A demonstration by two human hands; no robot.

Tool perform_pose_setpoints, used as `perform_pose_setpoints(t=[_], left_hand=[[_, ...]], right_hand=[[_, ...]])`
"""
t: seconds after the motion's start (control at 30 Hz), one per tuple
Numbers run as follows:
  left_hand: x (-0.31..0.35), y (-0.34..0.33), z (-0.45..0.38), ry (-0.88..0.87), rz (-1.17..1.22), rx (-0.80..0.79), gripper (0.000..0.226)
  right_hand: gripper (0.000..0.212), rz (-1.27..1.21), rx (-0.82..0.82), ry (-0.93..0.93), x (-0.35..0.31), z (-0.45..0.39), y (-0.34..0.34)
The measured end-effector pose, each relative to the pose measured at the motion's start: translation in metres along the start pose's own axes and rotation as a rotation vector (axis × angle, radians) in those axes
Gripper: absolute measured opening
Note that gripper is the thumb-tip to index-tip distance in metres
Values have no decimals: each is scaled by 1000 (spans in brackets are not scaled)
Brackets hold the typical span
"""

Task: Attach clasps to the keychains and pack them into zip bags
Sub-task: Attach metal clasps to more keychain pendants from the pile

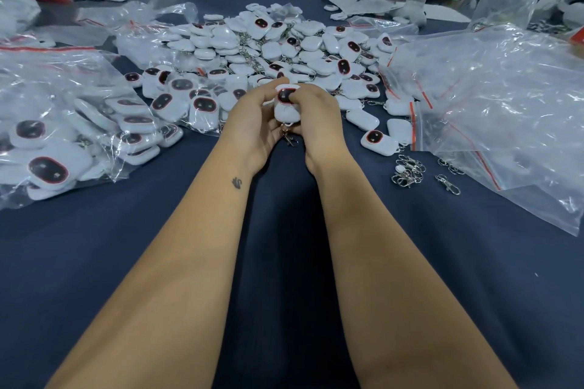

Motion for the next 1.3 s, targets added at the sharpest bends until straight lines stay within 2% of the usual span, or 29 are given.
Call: perform_pose_setpoints(t=[0.1,0.17,0.3,0.43,0.6,0.83,1.0,1.13,1.2,1.3], left_hand=[[1,-1,-2,-27,-93,0,37],[3,-2,-3,-76,-159,9,37],[3,-3,-2,-131,-210,-5,27],[4,-3,0,-142,-234,-5,28],[3,0,-4,-155,-436,33,20],[10,0,0,-256,-552,97,19],[21,-5,13,-397,-751,142,20],[35,5,22,-492,-1046,356,26],[39,16,18,-452,-1228,439,34],[33,20,11,-332,-1459,419,42]], right_hand=[[14,-71,26,1,-1,1,3],[22,-107,7,29,-4,3,1],[29,-145,-29,59,-7,5,-3],[29,-157,-37,40,-7,4,-2],[36,-136,-18,21,-3,1,2],[29,-146,-19,25,-1,-1,4],[17,-159,-50,11,-5,3,1],[9,-54,28,3,-2,1,2],[12,-25,71,5,-1,1,6],[6,11,140,43,-4,2,12]])
Point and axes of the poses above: each hand's wrist, its own z-axis away from the middle knuckle, its own y-axis out of the back of the hand, x = y × z, the point moved 7 cm from there along -z, towards the middle knuckle, and after that the axes turned 6 degrees about -x, right-handed, at the moved point
